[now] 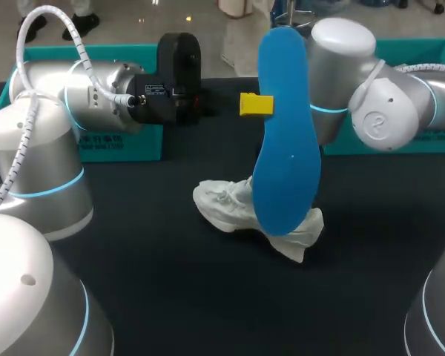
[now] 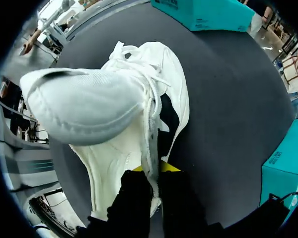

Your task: Take the shoe out of the shoebox, open the shoe tongue, remove and reinsert the insole, then place the shoe into the shoebox

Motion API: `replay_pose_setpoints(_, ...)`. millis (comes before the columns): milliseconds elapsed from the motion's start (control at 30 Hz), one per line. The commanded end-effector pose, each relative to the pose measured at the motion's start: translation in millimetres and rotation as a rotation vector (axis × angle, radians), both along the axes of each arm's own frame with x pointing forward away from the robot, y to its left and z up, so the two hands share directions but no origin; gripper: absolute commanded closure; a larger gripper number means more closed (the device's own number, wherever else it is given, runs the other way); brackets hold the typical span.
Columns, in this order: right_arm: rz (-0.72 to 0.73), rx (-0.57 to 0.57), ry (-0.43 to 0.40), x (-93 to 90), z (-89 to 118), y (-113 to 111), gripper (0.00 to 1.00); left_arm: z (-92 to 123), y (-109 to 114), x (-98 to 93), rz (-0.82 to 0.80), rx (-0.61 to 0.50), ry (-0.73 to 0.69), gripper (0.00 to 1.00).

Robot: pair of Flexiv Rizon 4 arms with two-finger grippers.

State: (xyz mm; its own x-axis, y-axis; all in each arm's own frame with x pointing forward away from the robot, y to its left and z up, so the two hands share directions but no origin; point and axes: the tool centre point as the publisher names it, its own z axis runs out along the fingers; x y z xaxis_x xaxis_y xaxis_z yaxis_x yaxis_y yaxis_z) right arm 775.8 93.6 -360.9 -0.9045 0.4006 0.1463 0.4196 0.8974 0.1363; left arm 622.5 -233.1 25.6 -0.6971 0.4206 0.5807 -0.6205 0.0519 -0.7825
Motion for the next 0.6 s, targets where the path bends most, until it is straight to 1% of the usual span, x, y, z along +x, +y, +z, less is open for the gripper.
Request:
replay_pose_setpoints(33, -0.424, 0.078, -0.002, -3.6, 2.4, 4.0, 1.00, -0.3, 0.1, -0.6, 0.001, -0.001, 0.000, 1.00)
replay_pose_setpoints(67, -0.466, 0.085, -0.016, -2.8, 2.1, 6.6, 1.00, -0.3, 0.1, -0.6, 0.001, -0.001, 0.000, 1.00)
replay_pose_setpoints(167, -0.511, 0.094, -0.036, -1.7, 4.4, 10.7, 1.00, -0.3, 0.1, -0.6, 0.001, -0.001, 0.000, 1.00)
replay_pose_setpoints(200, -0.513, 0.092, -0.042, -1.0, 5.4, 11.8, 1.00, -0.3, 0.1, -0.6, 0.001, -0.001, 0.000, 1.00)
replay_pose_setpoints(233, -0.469, 0.096, -0.041, 1.0, 6.4, 13.0, 1.00, -0.3, 0.1, -0.6, 0.001, -0.001, 0.000, 1.00)
replay_pose_setpoints(600, -0.469, 0.096, -0.041, 1.0, 6.4, 13.0, 1.00, -0.3, 0.1, -0.6, 0.001, -0.001, 0.000, 1.00)
